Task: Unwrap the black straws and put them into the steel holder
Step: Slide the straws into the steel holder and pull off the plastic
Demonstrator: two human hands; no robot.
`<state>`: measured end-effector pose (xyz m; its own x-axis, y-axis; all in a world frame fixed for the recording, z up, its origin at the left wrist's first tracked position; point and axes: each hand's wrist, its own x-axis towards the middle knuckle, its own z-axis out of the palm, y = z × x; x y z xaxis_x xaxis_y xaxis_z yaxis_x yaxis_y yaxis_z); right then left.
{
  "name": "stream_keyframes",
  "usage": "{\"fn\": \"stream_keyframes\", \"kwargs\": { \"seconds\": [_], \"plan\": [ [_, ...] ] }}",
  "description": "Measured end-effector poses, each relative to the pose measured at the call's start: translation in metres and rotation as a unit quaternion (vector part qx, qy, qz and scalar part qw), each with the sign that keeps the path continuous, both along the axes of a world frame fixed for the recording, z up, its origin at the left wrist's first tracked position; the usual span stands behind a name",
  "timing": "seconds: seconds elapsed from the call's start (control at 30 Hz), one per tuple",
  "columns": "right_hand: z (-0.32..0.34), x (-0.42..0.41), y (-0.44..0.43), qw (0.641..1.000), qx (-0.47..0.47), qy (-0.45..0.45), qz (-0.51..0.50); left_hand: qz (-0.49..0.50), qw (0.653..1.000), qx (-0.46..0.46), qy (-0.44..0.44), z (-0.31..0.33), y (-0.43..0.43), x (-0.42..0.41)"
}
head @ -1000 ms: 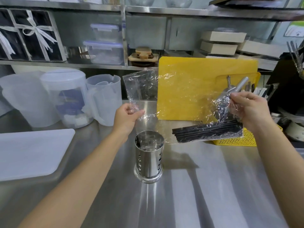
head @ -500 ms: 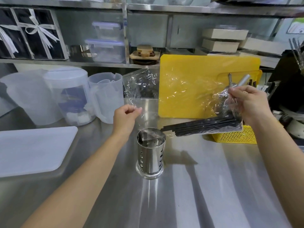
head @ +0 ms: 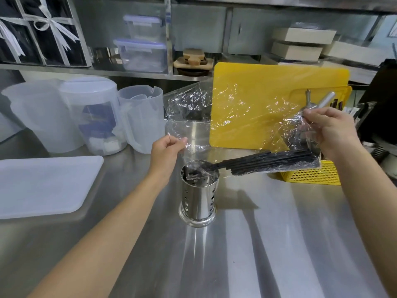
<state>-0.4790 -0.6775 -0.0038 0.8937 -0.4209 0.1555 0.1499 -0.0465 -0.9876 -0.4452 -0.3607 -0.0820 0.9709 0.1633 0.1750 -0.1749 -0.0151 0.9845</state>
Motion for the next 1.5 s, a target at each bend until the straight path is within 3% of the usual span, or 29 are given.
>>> {"fn": "stream_keyframes", "kwargs": {
  "seconds": [0.4, 1.5],
  "plan": [
    [0.027, 0.016, 0.020, 0.997, -0.076, 0.002, 0.014, -0.010, 0.994, -0.099, 0.052, -0.007, -0.004, 0.002],
    [0.044, 0.036, 0.047, 0.983, -0.176, -0.020, 0.046, 0.031, 0.990, -0.106, 0.089, -0.039, 0.002, 0.010]
  ]
}}
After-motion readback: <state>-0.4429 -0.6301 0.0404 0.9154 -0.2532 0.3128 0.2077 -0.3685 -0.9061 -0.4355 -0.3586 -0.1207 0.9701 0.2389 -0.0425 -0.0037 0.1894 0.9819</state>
